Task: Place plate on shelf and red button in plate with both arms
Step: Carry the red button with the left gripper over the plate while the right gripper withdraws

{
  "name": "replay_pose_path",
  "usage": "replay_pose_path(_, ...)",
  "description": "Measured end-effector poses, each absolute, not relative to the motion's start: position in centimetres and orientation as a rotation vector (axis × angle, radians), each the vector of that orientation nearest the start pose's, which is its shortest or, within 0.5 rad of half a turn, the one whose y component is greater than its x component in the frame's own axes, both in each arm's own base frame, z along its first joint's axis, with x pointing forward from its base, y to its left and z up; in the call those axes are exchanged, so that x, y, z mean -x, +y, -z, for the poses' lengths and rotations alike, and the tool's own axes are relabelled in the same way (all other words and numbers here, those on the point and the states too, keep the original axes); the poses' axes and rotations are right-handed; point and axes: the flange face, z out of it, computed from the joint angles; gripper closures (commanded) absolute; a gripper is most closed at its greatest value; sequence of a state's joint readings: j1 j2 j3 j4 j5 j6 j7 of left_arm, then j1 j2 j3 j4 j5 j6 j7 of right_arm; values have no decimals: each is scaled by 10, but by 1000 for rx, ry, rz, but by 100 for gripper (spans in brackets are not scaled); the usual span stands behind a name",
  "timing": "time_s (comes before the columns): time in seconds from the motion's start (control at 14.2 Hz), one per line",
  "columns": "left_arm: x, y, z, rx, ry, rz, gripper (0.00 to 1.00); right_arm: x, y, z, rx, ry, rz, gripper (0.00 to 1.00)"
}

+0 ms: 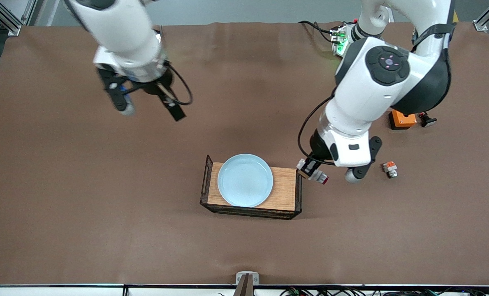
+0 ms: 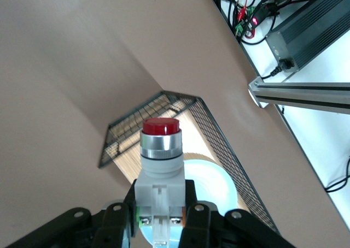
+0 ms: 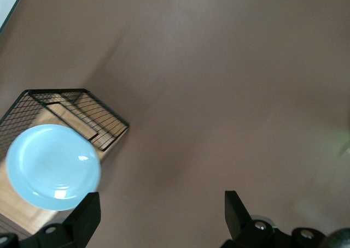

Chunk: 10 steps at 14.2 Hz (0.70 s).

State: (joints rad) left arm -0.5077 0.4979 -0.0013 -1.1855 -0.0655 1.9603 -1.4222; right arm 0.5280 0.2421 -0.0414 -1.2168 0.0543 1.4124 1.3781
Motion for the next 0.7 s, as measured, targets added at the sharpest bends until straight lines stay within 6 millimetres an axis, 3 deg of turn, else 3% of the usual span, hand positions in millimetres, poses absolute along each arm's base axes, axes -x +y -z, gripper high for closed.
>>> replay_pose_path(0.28, -635, -397, -492, 3026, -1657, 193, 93, -548, 176, -659, 2986, 995, -146, 0)
replay_pose_path(0.49, -633, -435, -454, 3050, -1720, 249, 93, -549, 105, -651, 3027, 809, -172, 0)
replay_pose_path(0.7, -623, -466, -431, 3054, -1767, 326, 93, -550, 53, -635, 3042, 657, -141, 0)
